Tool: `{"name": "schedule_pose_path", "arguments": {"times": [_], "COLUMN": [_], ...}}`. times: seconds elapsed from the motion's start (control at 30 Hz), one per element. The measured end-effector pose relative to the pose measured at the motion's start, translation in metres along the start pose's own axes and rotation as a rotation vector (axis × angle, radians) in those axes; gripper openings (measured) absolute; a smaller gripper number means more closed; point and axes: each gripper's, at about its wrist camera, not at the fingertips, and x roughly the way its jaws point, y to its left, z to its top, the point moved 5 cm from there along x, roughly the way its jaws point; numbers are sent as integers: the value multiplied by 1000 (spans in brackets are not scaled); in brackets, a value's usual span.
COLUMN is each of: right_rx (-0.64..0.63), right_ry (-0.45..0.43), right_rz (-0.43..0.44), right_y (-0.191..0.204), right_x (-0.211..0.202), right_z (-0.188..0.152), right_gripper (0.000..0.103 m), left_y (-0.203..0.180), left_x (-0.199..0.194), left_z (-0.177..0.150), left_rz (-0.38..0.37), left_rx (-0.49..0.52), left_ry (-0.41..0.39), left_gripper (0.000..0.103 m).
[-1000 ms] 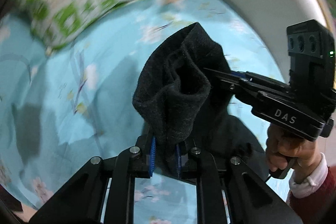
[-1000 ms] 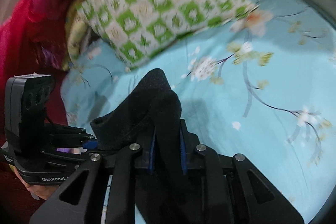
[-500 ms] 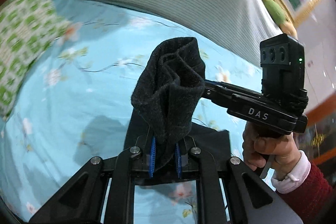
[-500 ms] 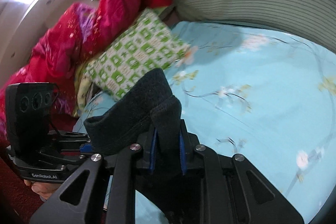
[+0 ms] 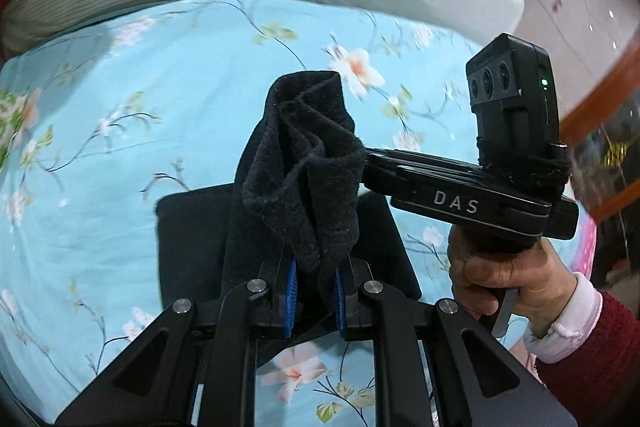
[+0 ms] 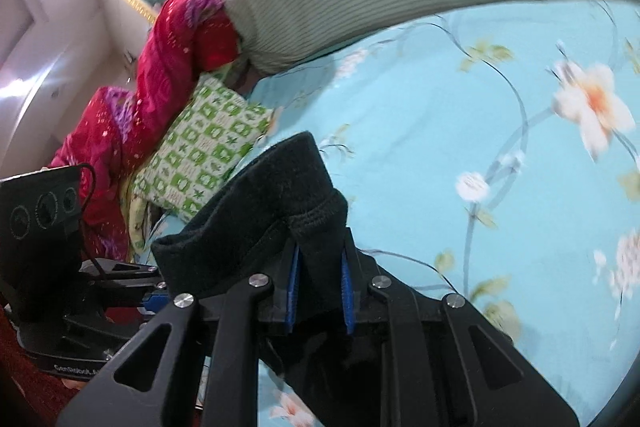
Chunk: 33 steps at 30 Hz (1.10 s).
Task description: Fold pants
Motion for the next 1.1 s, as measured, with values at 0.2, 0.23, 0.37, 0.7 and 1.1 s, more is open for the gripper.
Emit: {"name": "schedule_pose_path", "arguments": {"times": [0.2, 0.23, 0.37, 0.7, 1.1], "right_rx": [65, 72, 106, 150, 308], "right_ry": [-24, -25, -19, 10, -52], "right_rz": [2, -1, -11, -132, -272], "right_y": [-28, -31, -46, -62, -82], "right_x": [-9, -10, -13, -22, -63], "right_z": [-20, -23, -35, -50, -63], "right_gripper": [19, 19, 19, 27, 31], "left_y": [-21, -26, -32, -47, -48], "left_x": [31, 36, 52, 79, 67], "left_z": [-9, -11, -15, -27, -40], "left_rz": [13, 18, 23, -14, -62], "left_rx": [84, 101, 140, 222, 262], "left_ry": [45, 52, 71, 130, 152], "left_gripper": [14, 14, 14, 23, 50]}}
